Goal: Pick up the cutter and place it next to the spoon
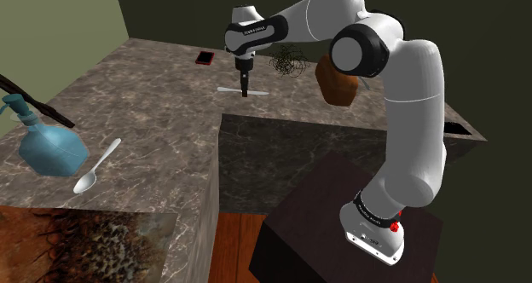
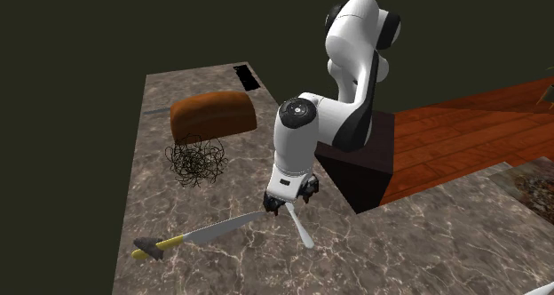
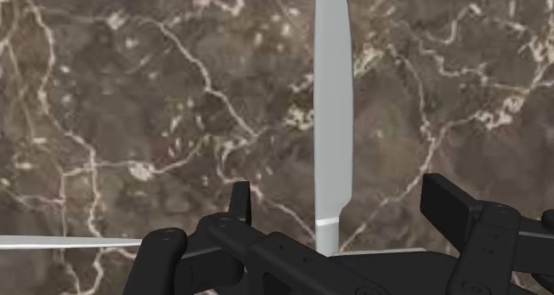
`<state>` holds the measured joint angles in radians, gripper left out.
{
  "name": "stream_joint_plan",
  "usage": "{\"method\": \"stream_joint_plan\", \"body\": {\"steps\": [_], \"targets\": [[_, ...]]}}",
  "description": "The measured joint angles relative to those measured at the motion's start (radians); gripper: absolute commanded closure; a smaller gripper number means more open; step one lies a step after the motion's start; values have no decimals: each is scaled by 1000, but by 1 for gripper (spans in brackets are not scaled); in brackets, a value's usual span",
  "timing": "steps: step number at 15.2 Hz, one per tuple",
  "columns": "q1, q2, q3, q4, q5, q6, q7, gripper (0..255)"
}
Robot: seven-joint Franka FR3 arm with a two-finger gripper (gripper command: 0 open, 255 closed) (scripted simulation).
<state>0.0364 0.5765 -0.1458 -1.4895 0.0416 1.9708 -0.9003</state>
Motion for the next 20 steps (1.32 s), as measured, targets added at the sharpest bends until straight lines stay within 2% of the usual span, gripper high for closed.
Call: {"method": "stream_joint_plan", "body": {"steps": [5, 6, 15, 20], "targets": [[0, 0, 0, -1, 0, 2, 0, 0], [0, 0, 0, -1, 0, 2, 0, 255], [0, -14, -3, -9, -2, 11, 0, 255], [0, -18, -2, 14, -2, -30, 0, 255]]}}
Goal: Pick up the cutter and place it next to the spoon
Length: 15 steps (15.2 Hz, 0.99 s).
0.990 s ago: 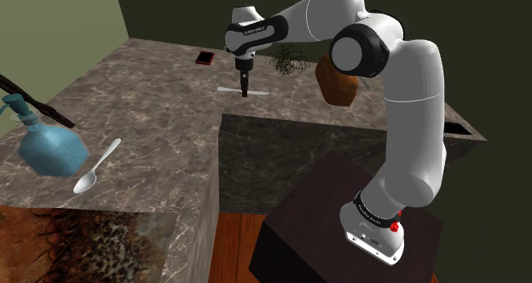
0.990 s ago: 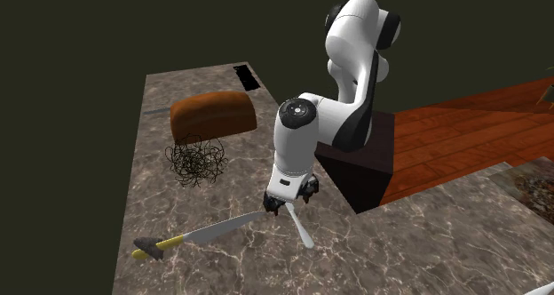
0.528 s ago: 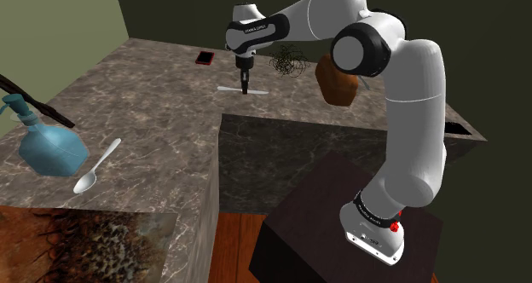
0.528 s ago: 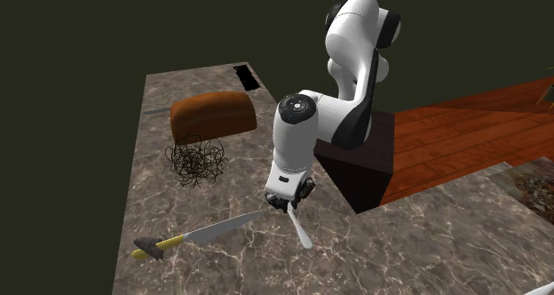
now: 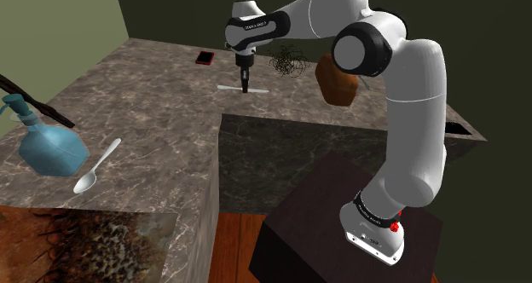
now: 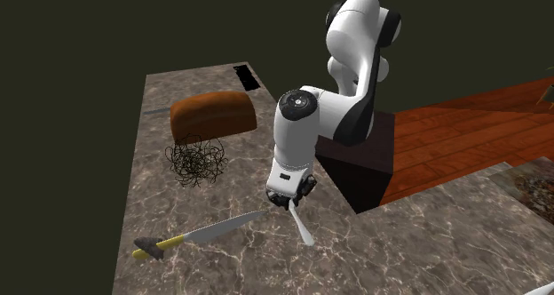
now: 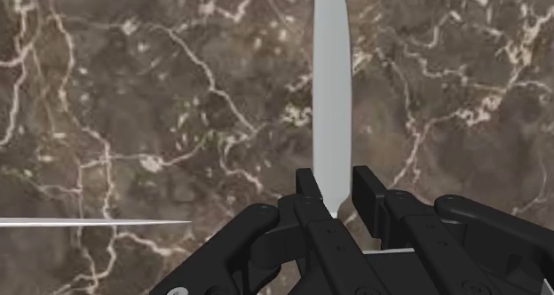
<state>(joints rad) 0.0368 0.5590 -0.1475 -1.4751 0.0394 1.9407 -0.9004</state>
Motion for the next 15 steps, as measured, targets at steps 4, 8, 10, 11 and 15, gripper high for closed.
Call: {"method": "stream_joint_plan", "body": {"steps": [4, 8, 10, 11, 15], "targets": [[0, -12, -1, 32, -2, -44, 1, 255], [0, -32, -3, 57, -4, -90, 0, 255], [0, -35, -3, 81, -5, -116, 0, 255], [0, -37, -3, 89, -5, -126, 0, 255], [18, -62, 1, 81, -9, -144, 23, 255]]}}
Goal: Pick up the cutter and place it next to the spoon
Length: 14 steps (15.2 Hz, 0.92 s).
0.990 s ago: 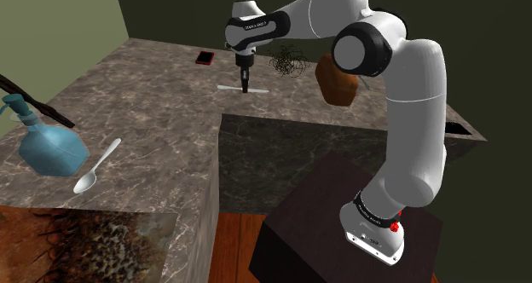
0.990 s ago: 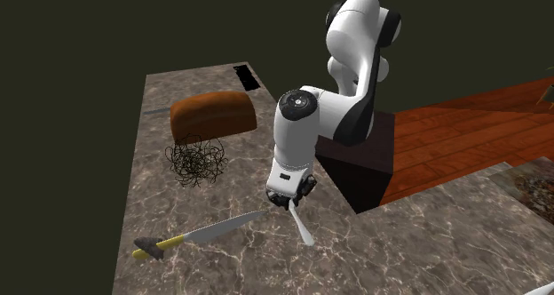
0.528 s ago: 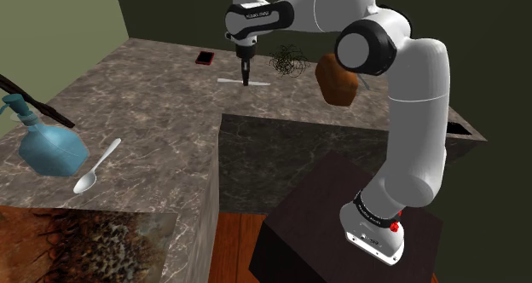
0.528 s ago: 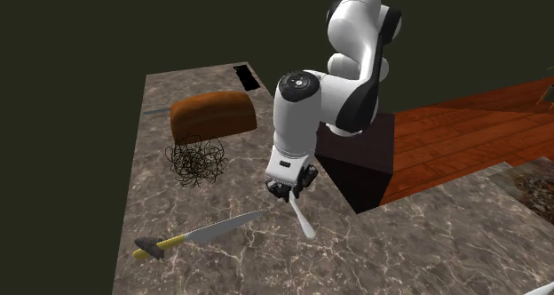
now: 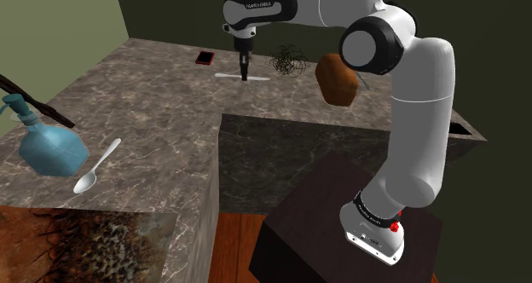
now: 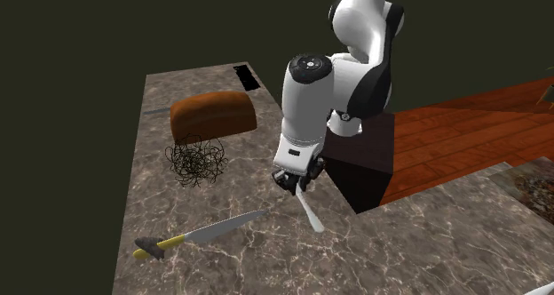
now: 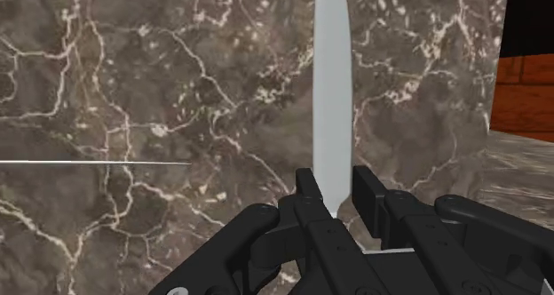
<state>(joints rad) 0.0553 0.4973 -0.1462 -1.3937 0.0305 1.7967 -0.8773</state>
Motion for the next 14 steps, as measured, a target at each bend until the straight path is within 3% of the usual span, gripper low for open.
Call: {"method": "stream_joint_plan", "body": {"steps": [6, 14], "targets": [[91, -98, 30, -142, -14, 42, 115, 255], [203, -164, 82, -239, -23, 71, 277, 255]]}}
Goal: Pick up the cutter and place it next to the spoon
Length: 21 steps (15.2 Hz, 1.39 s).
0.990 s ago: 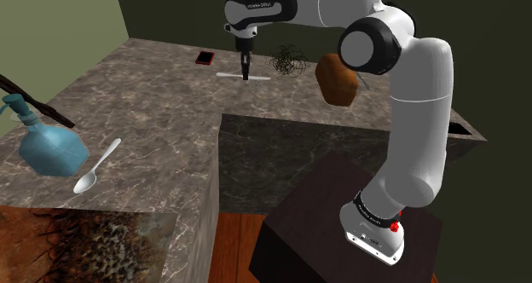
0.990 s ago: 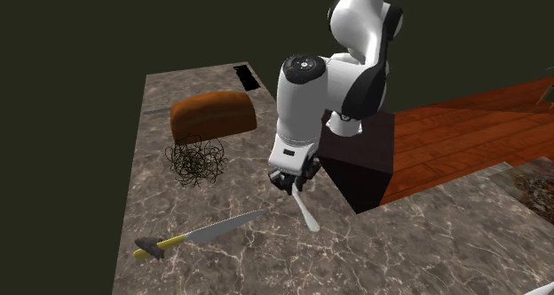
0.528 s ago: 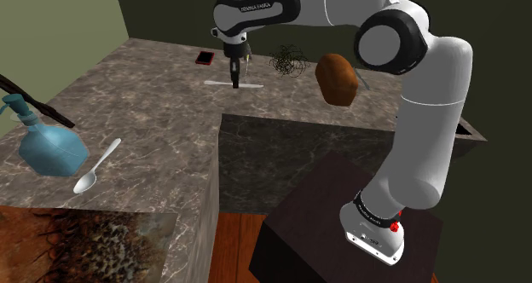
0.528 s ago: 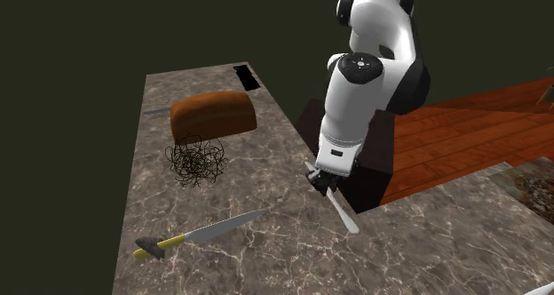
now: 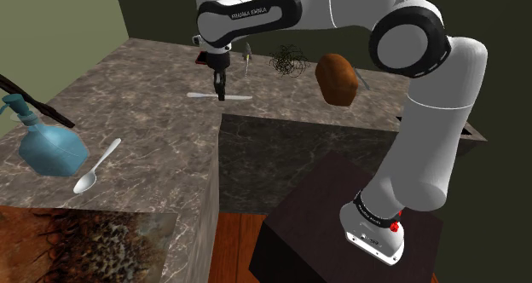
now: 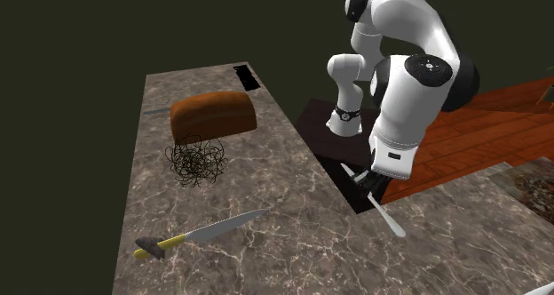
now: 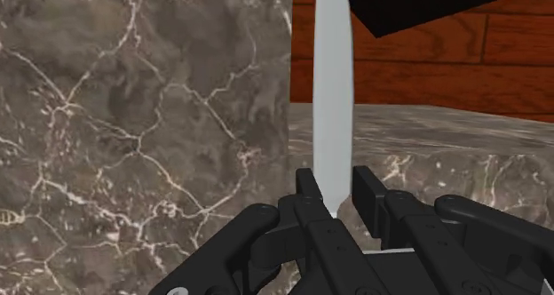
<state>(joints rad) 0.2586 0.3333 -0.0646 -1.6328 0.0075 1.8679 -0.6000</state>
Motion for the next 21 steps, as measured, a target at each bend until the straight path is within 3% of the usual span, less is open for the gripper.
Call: {"method": "stream_joint_plan", "body": {"steps": [7, 21], "targets": [[100, -19, 53, -29, -3, 11, 152, 255], [281, 86, 143, 110, -13, -22, 420, 255]]}}
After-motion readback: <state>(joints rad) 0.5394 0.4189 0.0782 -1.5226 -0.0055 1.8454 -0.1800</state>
